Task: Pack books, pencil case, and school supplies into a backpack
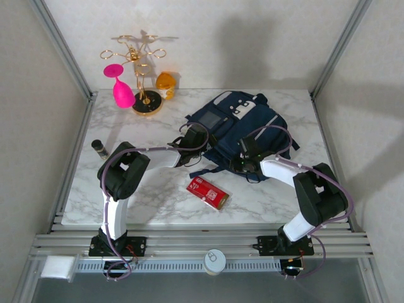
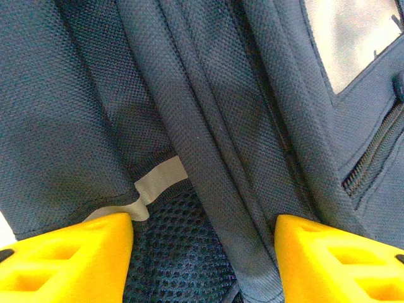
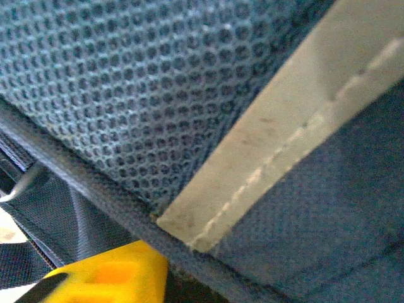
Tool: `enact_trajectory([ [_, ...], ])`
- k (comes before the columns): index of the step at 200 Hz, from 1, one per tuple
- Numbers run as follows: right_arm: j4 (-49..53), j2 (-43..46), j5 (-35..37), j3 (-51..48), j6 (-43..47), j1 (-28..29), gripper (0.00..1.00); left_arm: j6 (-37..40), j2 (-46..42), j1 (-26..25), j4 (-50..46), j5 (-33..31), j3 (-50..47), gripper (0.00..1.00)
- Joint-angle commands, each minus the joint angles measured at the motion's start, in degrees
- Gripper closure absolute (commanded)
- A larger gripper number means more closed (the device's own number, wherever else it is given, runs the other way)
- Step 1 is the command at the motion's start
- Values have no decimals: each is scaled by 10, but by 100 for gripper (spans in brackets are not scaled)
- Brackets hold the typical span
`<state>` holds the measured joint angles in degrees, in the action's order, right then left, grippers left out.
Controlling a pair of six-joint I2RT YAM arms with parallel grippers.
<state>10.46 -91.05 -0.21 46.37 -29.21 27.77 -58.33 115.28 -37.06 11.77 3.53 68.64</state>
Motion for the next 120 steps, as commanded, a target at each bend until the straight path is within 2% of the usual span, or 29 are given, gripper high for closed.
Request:
enact_trajectory([
  [1,-42,-23,-57,10,36,-1,75,3,19,-9,-31,-1,12,40],
  [15,-43,-13,-53,13,38,-3,80,5,18,-9,-33,-2,12,39],
  [61,-54,37,-71,-5,62,-3,87,6,17,-9,-31,-2,12,39],
  [103,-102,38,-101,-34,78,-16,93,2,17,-9,-26,0,7,39],
  [120,-88,37,-98,-26,77,-17,97,4,16,-9,-30,2,11,39],
])
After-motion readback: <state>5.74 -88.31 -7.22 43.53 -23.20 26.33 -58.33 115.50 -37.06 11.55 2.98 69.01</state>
